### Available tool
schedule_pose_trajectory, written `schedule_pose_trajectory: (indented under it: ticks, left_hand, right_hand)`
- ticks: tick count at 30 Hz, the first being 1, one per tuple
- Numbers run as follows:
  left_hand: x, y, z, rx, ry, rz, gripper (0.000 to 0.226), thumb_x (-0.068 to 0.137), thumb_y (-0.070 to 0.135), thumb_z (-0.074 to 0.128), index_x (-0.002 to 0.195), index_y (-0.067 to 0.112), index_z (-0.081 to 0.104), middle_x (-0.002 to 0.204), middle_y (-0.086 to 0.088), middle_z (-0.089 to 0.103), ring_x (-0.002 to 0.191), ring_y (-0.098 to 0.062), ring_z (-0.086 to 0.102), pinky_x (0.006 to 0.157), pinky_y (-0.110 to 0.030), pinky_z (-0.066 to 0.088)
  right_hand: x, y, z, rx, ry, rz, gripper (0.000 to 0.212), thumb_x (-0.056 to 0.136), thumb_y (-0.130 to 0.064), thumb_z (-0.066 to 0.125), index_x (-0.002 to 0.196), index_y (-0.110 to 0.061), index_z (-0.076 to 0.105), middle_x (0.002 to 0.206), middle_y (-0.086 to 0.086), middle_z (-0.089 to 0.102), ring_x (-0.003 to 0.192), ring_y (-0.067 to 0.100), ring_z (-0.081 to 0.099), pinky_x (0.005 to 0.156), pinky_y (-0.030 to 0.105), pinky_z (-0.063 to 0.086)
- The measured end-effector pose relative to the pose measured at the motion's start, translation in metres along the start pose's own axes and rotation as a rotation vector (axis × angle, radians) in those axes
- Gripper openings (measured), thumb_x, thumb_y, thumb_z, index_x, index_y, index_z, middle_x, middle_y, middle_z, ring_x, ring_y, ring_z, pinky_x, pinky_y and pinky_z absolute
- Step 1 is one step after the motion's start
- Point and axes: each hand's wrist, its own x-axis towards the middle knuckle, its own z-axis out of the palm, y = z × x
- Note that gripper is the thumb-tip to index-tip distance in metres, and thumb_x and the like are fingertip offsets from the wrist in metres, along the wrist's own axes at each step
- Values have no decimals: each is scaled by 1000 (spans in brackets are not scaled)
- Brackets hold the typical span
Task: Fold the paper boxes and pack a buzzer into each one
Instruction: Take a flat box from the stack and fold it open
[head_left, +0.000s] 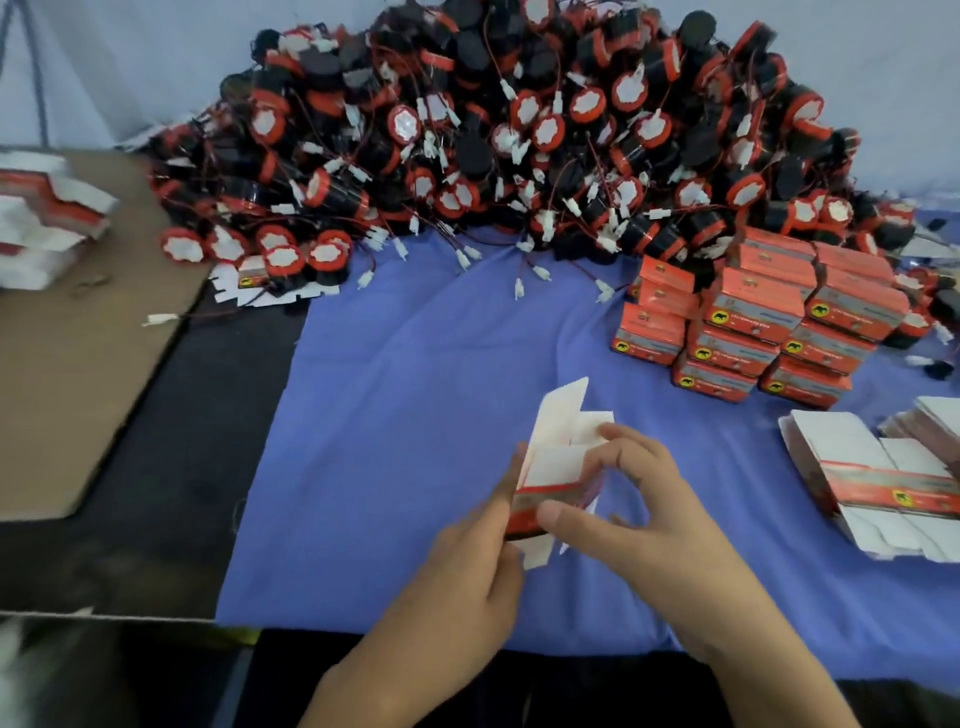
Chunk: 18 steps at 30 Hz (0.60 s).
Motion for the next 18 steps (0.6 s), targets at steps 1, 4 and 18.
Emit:
schedule_pose_trajectory:
  ticks: [1,4,18]
  left_hand:
    - [-2,3,1,63,8,23,73,103,5,51,163,35,20,151,35,38,131,29,30,105,4,23]
    - [-1,7,4,130,35,66,74,102,5,52,162,27,14,144,33,34,126,35,23,101,8,16]
    - [-3,-2,5,-511,-6,97,112,65,28,98,149,61,33,148,18,52,141,-12,49,110,-32,49]
  right_hand:
    - [-3,0,6,13,36,-8,39,64,-26,93,91,-39,67,132,-25,46,130,-10,45,97,23,42]
    - [-9,-1,16,-26,125,-50,43,59,-21,98,89,-30,68,128,-19,48,134,3,46,103,28,41]
    - [-12,-22,1,823,95,326,45,84,-39,72,117,-10,74,113,16,75,106,40,71,81,41,58]
